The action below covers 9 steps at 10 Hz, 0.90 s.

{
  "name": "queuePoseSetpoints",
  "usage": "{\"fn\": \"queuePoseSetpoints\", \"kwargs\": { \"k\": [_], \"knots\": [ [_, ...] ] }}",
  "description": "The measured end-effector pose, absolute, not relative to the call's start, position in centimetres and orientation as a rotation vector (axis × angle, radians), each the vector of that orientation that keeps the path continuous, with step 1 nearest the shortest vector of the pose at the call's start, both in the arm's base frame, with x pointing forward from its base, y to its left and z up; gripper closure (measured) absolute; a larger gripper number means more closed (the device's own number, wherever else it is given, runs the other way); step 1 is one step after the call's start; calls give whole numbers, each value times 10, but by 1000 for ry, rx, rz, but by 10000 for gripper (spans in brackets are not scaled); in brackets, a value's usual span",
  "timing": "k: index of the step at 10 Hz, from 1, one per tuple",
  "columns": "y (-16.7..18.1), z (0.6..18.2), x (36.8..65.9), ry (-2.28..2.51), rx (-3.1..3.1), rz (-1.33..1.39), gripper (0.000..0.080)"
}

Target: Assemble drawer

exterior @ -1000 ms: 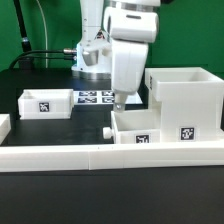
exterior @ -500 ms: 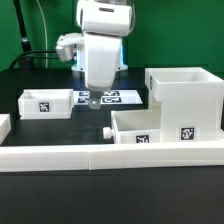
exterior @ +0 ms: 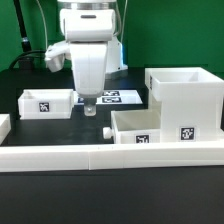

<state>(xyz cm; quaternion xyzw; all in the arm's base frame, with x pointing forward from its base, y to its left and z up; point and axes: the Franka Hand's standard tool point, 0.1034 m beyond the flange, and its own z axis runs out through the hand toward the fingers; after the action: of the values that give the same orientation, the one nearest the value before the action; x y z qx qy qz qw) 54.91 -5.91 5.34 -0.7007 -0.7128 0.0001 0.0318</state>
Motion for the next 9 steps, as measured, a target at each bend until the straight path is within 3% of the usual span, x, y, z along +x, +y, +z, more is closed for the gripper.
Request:
{"fn": "queuePoseSetpoints", "kwargs": {
  "k": [3, 5, 9],
  "knots": [
    [-69, 33, 548, -2155, -2084, -91, 151],
    [-57, 20, 550, -2114, -2106, -97, 151],
    [-33, 23, 550, -2013, -2192, -89, 151]
  ]
}}
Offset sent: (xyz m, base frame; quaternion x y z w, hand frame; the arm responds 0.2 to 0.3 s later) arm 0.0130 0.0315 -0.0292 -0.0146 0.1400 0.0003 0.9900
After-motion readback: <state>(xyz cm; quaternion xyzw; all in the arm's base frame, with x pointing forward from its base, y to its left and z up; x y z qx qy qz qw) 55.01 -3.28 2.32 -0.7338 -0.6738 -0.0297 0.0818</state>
